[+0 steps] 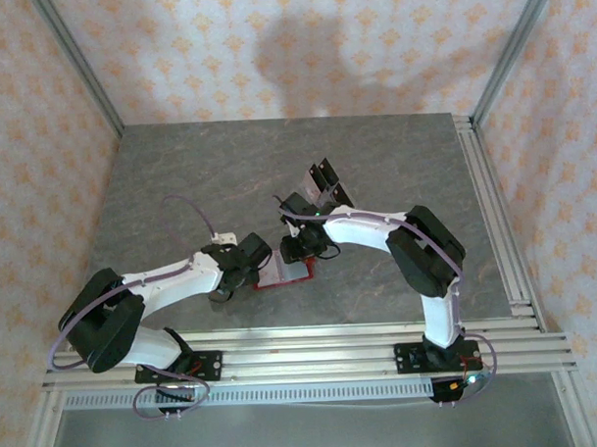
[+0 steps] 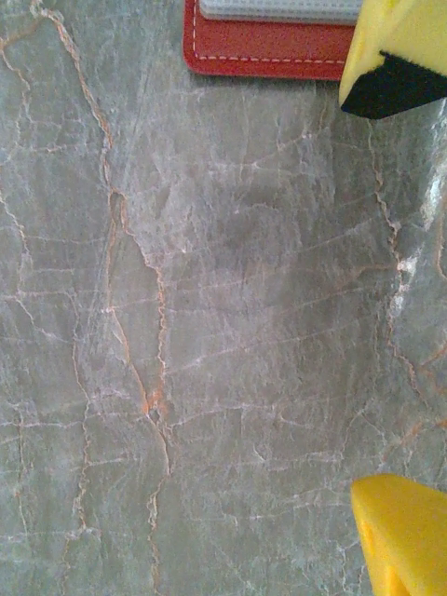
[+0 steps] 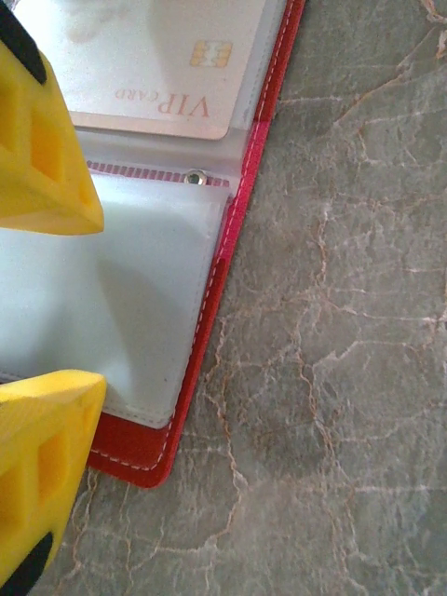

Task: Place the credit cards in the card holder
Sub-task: Flip over the card slot in the card holder.

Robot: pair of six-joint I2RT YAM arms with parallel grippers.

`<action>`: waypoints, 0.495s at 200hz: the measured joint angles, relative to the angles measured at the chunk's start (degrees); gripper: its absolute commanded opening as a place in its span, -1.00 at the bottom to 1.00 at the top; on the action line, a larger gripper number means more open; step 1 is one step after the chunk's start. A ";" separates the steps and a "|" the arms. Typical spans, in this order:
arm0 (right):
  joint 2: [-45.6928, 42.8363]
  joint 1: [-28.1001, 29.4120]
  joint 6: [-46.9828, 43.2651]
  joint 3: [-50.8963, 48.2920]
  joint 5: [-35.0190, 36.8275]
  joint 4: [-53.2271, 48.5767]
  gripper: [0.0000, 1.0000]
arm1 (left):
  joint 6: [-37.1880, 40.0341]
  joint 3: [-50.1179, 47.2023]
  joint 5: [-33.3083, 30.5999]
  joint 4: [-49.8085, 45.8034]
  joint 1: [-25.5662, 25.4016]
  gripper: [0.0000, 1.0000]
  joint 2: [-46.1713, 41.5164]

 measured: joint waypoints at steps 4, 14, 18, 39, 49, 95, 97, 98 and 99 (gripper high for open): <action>0.00 0.00 0.02 0.00 0.00 0.00 -0.13 | 0.00 0.00 0.02 0.00 0.00 1.00 0.00; -0.02 0.00 0.04 0.00 0.00 0.00 -0.13 | 0.04 0.00 0.20 0.00 0.02 1.00 0.00; -0.04 0.00 0.07 0.00 0.00 0.00 -0.13 | 0.09 0.00 0.22 0.00 0.02 1.00 0.00; -0.09 0.04 0.24 0.00 0.00 -0.02 -0.13 | 0.42 0.00 0.42 0.00 0.02 1.00 0.00; -0.09 0.04 0.22 0.00 0.00 -0.02 -0.13 | 0.46 0.00 0.42 0.00 0.02 1.00 0.00; -0.09 0.11 0.20 0.55 0.02 -1.01 -0.13 | 0.59 0.00 0.42 0.00 0.02 1.00 0.00; -0.09 0.11 0.17 0.59 0.02 -1.09 -0.13 | 0.59 0.00 0.42 0.00 0.02 1.00 0.00; -0.09 0.11 0.20 0.61 0.02 -1.16 -0.13 | 0.59 0.00 0.42 0.00 0.02 1.00 0.00; -0.09 0.11 0.20 0.61 0.02 -1.20 -0.13 | 0.59 0.00 0.42 0.00 0.00 1.00 0.00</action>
